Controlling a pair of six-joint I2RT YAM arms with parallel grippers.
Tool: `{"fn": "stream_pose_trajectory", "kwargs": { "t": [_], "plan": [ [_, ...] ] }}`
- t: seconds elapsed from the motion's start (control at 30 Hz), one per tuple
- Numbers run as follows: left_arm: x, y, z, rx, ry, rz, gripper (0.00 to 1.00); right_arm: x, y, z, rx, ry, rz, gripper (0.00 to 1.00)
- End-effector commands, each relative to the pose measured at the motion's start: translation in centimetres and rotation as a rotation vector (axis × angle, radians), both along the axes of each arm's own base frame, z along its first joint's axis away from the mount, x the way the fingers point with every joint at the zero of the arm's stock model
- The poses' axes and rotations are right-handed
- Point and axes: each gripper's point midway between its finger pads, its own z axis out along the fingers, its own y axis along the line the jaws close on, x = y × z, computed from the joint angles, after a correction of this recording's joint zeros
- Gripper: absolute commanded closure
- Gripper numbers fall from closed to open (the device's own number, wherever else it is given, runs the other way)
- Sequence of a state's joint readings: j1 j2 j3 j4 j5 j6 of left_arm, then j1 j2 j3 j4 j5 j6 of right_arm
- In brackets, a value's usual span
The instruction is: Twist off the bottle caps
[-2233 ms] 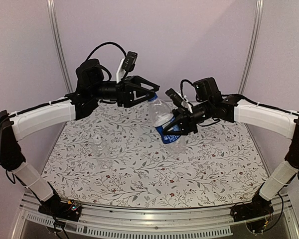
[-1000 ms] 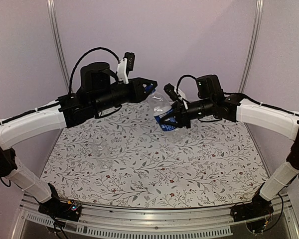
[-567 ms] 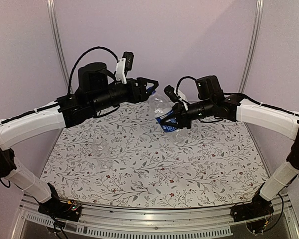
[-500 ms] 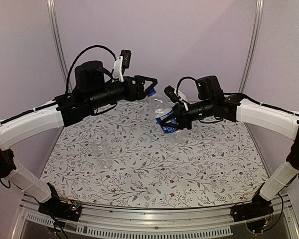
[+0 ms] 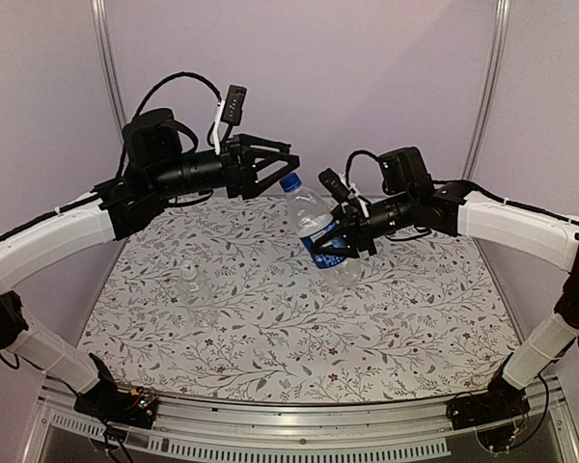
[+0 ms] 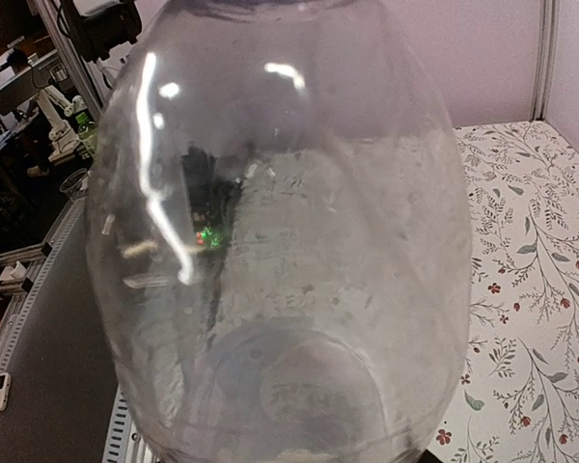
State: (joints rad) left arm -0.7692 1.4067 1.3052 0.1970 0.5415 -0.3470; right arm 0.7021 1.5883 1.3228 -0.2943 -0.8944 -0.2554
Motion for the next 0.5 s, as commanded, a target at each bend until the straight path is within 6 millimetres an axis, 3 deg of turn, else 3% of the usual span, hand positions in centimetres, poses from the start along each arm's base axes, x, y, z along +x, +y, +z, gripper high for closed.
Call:
{"fn": "stream_pose_trajectory", "kwargs": {
  "t": [0.0,0.47],
  "plan": [
    [-1.3,-0.3,-0.5,0.011,-0.056,-0.109,0.17,-0.8,0.1,0.8,0.034,0.014,0.055,0.59],
    [-0.8,-1.5,-2.1,0.019,-0.014,-0.219,0.27,-2.3,0.0,1.7,0.078,0.035,0.139,0.58]
  ]
}}
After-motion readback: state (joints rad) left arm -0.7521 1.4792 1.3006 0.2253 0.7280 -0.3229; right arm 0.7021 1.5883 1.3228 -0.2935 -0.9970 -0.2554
